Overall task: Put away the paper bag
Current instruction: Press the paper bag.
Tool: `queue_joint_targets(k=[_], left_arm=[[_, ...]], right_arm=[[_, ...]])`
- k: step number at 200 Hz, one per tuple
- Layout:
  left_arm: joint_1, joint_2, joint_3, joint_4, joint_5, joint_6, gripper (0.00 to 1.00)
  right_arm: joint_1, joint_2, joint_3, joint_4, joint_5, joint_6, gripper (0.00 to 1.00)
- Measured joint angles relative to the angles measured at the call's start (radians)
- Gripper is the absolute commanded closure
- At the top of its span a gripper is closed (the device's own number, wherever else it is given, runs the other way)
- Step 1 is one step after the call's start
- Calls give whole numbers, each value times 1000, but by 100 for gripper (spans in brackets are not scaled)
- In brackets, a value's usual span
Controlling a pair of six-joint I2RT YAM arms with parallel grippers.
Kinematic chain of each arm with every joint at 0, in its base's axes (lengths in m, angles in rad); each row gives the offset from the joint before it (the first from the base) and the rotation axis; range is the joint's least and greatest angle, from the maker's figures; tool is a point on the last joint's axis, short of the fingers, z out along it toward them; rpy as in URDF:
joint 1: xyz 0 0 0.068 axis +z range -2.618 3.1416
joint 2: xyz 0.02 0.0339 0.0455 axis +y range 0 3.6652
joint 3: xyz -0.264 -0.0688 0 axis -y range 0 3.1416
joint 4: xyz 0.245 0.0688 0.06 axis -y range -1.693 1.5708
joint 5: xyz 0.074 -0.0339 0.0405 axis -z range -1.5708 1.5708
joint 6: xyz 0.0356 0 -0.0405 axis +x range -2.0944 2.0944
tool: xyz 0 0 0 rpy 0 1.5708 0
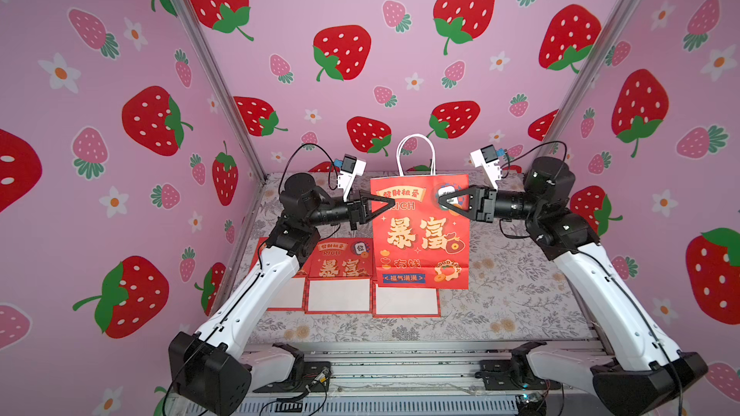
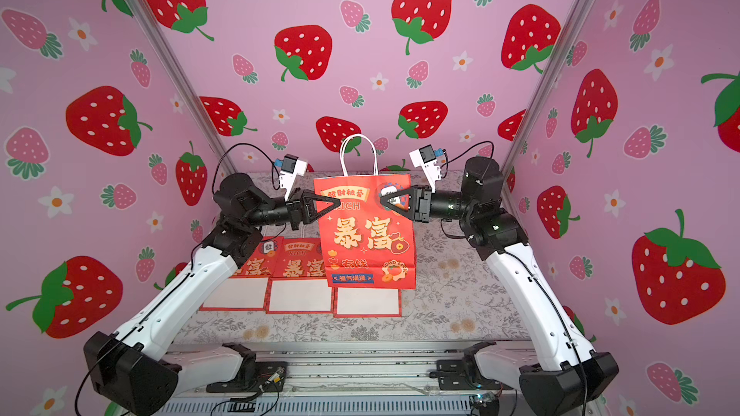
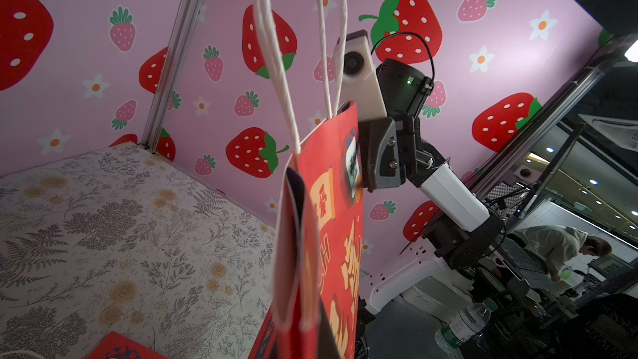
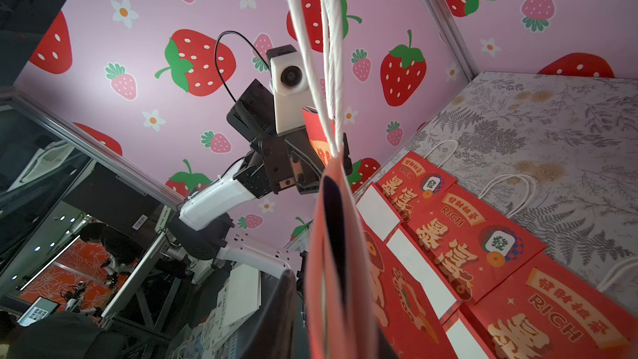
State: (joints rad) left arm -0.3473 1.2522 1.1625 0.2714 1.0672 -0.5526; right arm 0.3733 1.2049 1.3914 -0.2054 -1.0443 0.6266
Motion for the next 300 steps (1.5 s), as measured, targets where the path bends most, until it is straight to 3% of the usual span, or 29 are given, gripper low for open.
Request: queue_joint_targets(k=[38, 71, 102, 193, 272, 280, 300], left_arm=[[3, 3, 0, -10, 4, 23, 100], [7, 3, 0, -18, 10, 33, 100], [20, 3, 0, -28, 14, 34, 100], [32, 3, 0, -24, 26, 29, 100], [36, 3, 0, -14, 34, 26, 100], [36, 3, 0, -11, 36, 24, 96], [36, 3, -1, 2, 44, 18, 70]], right_arm=[[0, 0, 14, -34, 21, -18, 83], [0, 0, 20, -61, 29, -38, 58], [-3, 0, 44, -111, 33, -71, 54], [-21, -2, 53, -158, 29, -98, 73], [-21, 14, 63, -160, 24, -96, 100], [-21, 14, 64, -160, 25, -96, 100], [-21, 14, 70, -159, 26, -94, 100]])
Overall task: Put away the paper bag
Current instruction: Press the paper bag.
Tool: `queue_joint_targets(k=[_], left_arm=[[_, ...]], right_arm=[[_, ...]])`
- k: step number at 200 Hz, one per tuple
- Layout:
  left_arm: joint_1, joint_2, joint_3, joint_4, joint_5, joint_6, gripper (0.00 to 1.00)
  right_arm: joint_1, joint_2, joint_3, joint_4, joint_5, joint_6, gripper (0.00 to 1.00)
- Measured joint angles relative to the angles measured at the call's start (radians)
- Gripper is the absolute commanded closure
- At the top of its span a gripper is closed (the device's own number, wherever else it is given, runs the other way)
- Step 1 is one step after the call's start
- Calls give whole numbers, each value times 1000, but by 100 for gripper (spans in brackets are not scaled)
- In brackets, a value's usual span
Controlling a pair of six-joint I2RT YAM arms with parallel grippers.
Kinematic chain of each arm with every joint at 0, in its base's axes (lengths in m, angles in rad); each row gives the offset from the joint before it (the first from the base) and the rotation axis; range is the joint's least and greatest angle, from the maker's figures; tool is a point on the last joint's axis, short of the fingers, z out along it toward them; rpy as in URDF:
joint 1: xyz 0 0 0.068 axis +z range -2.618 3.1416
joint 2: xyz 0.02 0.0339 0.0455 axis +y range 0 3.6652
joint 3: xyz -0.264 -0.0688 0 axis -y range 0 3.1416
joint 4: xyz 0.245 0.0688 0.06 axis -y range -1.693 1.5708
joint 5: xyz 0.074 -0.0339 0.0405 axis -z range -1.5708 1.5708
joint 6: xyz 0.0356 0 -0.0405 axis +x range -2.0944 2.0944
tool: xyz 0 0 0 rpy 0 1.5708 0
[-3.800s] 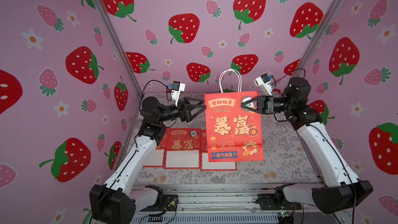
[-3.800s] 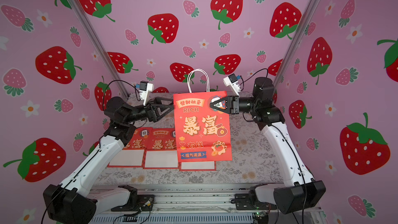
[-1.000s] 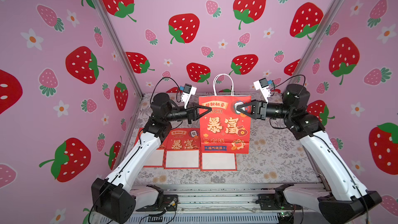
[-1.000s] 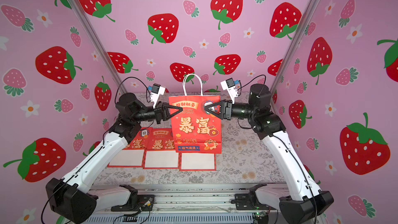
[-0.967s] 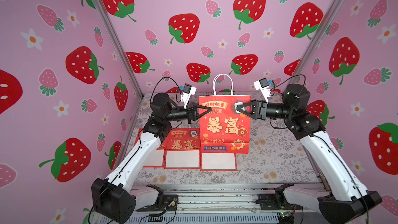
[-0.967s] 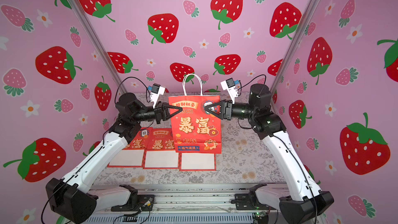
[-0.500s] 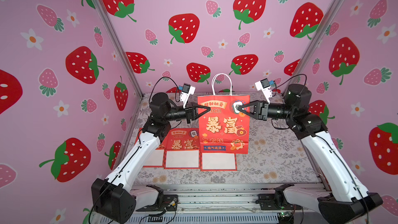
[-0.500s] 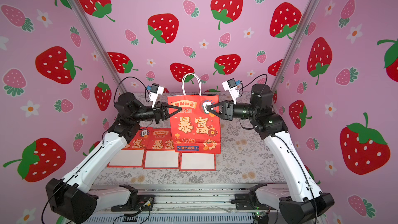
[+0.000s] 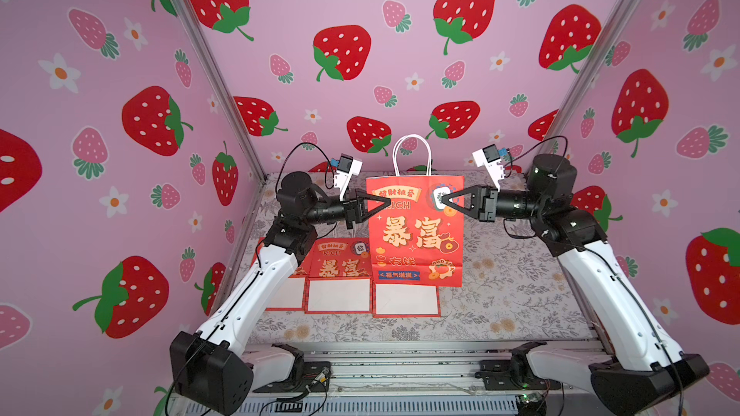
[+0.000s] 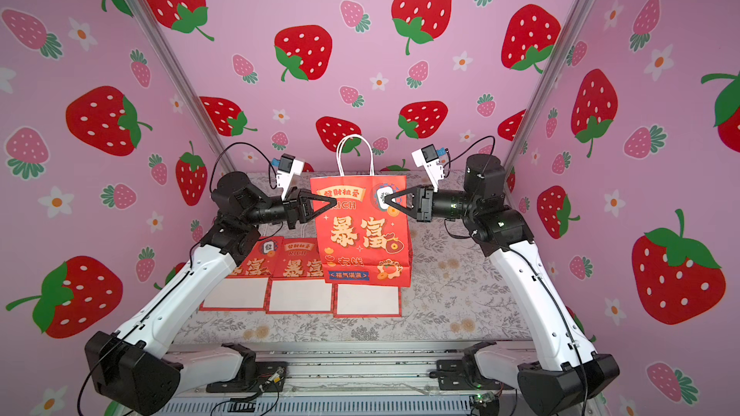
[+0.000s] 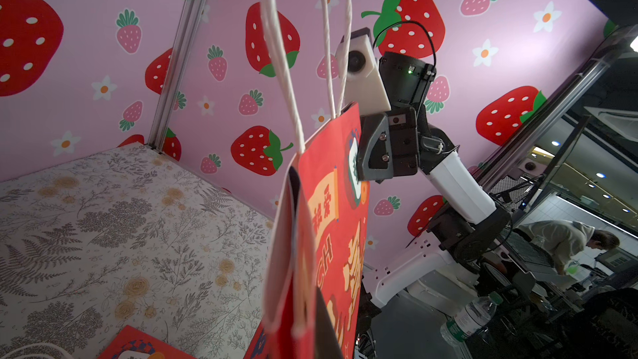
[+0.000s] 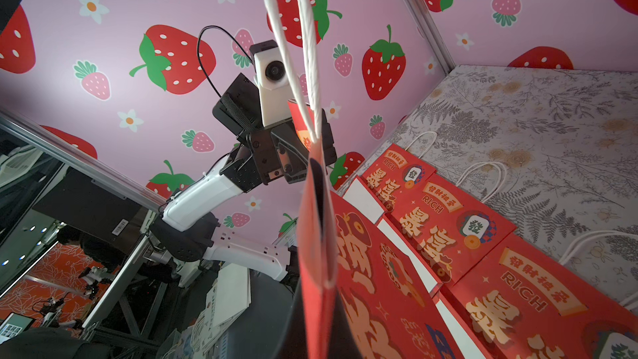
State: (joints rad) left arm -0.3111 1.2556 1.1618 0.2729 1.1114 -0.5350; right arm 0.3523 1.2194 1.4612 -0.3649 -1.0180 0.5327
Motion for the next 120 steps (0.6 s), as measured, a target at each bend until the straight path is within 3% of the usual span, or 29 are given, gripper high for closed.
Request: queue_joint_targets(k=[24, 65, 82, 120], left_arm=[[2, 0, -12, 46, 29, -24, 49], [-6, -1, -28, 117, 74, -45, 43], [-18, -5, -28, 131, 85, -44, 49], [-38, -13, -28, 148, 103, -35, 78]], right_arm=[[-9, 0, 23, 4, 0, 14, 100], [-58, 0, 30, 86, -21, 98, 100], [-76, 0, 30, 131, -38, 140, 100], [-89, 0, 30, 206, -64, 206, 100]])
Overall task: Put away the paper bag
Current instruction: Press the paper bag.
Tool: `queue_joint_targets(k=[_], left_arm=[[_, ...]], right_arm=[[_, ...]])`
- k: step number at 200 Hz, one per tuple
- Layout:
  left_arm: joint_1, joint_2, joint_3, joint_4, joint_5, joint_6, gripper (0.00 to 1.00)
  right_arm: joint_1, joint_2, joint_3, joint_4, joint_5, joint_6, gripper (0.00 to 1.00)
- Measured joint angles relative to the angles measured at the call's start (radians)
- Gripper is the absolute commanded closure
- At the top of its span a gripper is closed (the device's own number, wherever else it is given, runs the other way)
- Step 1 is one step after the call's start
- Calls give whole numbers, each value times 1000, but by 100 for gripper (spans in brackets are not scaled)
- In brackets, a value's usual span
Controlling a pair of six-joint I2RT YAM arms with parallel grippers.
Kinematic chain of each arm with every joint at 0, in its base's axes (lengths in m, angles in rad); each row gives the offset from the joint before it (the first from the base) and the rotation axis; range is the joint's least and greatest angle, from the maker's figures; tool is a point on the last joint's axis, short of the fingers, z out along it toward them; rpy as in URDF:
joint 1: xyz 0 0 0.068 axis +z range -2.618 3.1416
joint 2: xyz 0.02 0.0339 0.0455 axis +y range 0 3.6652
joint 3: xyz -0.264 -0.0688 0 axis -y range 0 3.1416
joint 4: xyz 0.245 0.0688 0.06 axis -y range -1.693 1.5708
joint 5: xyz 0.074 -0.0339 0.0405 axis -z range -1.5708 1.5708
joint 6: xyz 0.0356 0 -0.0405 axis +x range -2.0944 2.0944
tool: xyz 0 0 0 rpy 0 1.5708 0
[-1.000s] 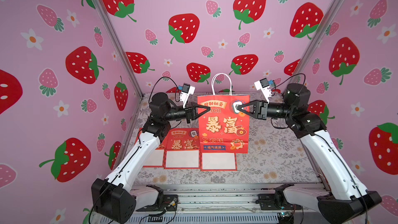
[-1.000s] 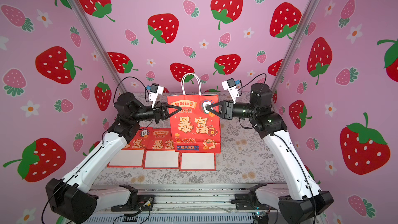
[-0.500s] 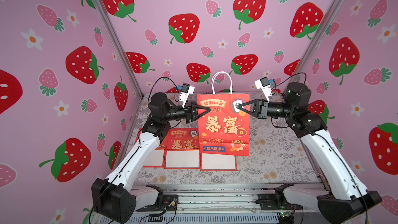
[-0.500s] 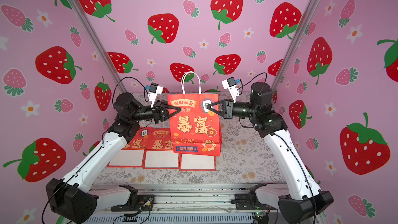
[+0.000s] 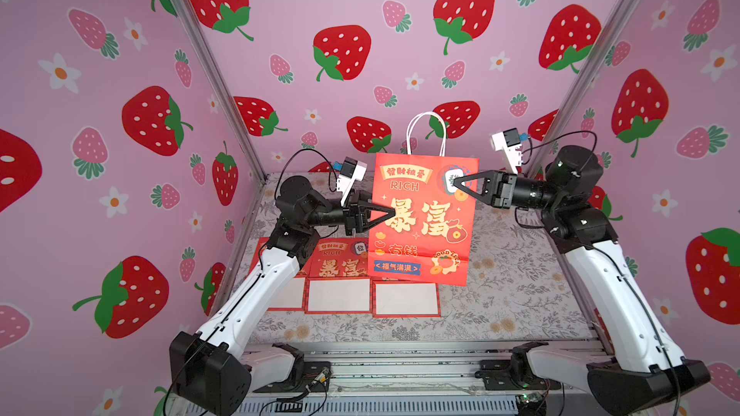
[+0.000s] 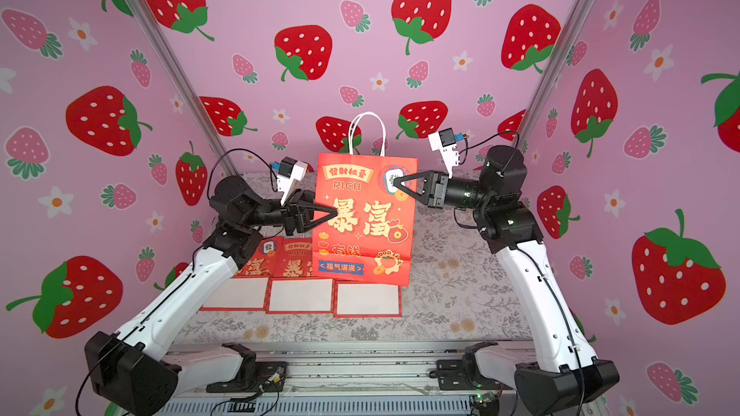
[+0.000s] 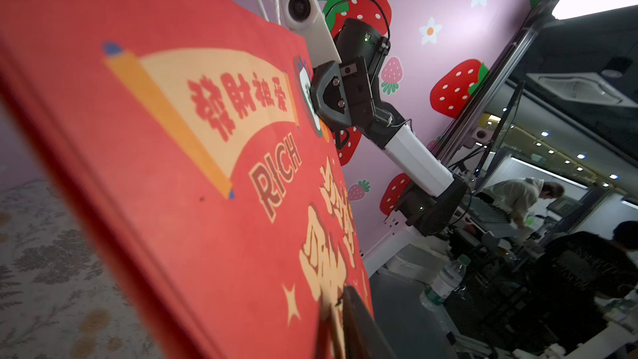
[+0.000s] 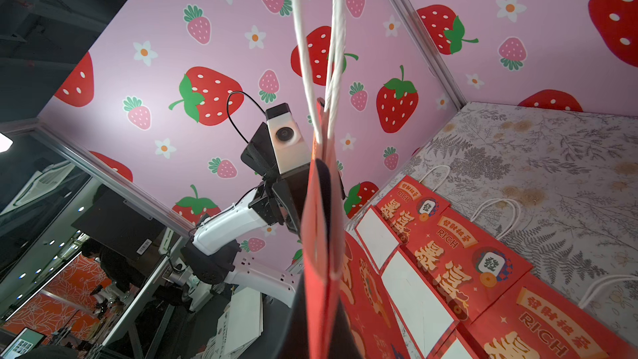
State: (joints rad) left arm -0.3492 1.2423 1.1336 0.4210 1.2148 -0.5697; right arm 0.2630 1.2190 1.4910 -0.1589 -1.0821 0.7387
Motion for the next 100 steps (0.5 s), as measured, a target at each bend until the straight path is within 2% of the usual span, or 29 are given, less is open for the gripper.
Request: queue_joint_targets(k=[26, 35, 36, 40, 57, 83, 100], left_arm=[[-5, -1, 0, -1, 1, 3, 92], [-5, -1, 0, -2, 2, 3, 93], [-5, -1, 0, -3, 1, 3, 97], [-6, -1, 0, -3, 1, 3, 99], [-7, -1, 0, -8, -2, 6, 100], [-7, -1, 0, -18, -2, 8, 100], [-10, -1, 0, -26, -3, 8, 100]], right_arm=[[-1, 0, 0, 19, -11, 10, 100], [-1, 0, 0, 19, -13, 9, 100], [-1, 0, 0, 19, -13, 9, 100], [-1, 0, 0, 19, -13, 8, 100], [-1, 0, 0, 19, -14, 1, 100], [-2, -5, -16, 18, -13, -14, 90], [-2, -15, -39, 11, -10, -31, 76]])
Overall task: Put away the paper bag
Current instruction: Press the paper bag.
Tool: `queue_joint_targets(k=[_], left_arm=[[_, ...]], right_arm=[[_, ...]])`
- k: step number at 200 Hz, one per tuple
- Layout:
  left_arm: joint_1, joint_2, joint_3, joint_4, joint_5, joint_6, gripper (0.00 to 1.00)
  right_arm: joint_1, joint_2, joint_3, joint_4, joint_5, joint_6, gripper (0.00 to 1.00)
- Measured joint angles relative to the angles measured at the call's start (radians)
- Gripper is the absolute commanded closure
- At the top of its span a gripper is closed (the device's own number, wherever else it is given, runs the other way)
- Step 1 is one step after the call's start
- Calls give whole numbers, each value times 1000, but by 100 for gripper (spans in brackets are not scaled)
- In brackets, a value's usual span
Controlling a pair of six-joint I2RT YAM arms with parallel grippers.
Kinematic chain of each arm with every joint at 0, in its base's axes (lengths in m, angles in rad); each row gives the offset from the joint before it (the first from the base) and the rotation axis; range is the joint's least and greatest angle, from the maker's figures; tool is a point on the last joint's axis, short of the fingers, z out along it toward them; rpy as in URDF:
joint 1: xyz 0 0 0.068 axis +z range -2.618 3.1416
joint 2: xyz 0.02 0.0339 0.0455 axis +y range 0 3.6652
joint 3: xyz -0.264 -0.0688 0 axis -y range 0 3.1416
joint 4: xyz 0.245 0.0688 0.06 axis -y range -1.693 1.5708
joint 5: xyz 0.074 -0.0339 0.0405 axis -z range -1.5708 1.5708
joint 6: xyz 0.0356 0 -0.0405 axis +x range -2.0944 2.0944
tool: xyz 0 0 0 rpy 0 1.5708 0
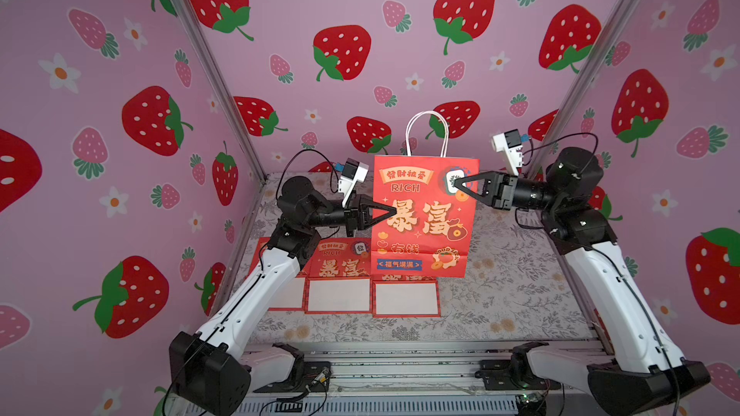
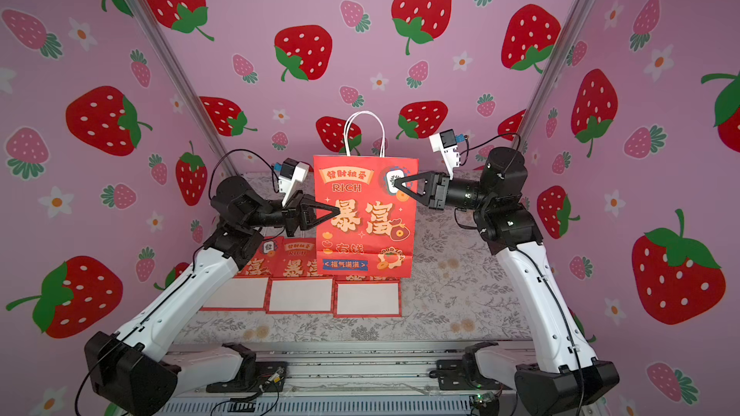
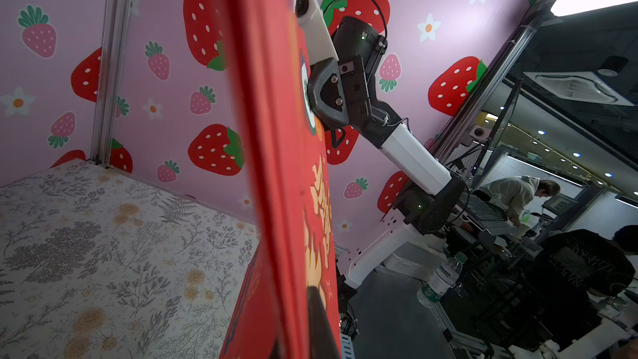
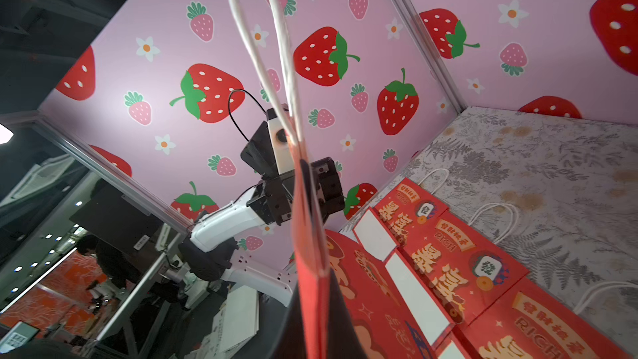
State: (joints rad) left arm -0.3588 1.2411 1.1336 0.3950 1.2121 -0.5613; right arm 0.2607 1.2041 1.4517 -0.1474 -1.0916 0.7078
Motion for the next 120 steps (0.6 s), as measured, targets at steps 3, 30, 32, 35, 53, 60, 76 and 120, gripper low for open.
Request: queue_joint_targets(k=[3, 30, 32, 35, 53, 60, 76, 120], left_arm=[[0, 0, 0, -1, 0, 0, 100], [-1, -3, 0, -3, -5, 1, 100], [-1, -4, 0, -3, -6, 2, 100], [-1, -5, 0, -3, -7, 2, 100], [-1, -8, 0, -3, -8, 4, 100], [-1, -9, 0, -3, -8, 4, 100], [-1, -10, 0, -2, -8, 1, 100], [-3, -13, 10, -23, 1, -21, 100]], right_arm=[[0, -2, -4, -3, 1, -3, 73], [-2, -27, -48, -42, 7, -39, 40], [-2, -30, -51, -45, 8, -47, 38], [-2, -35, -58, -55, 10, -43, 35], [-2, -64, -87, -96, 27, -84, 22], [-2, -79, -101, -112, 35, -96, 18], [-2, -117, -144, -123, 48, -116, 15], [-2, -163, -243, -60, 35, -81, 18]])
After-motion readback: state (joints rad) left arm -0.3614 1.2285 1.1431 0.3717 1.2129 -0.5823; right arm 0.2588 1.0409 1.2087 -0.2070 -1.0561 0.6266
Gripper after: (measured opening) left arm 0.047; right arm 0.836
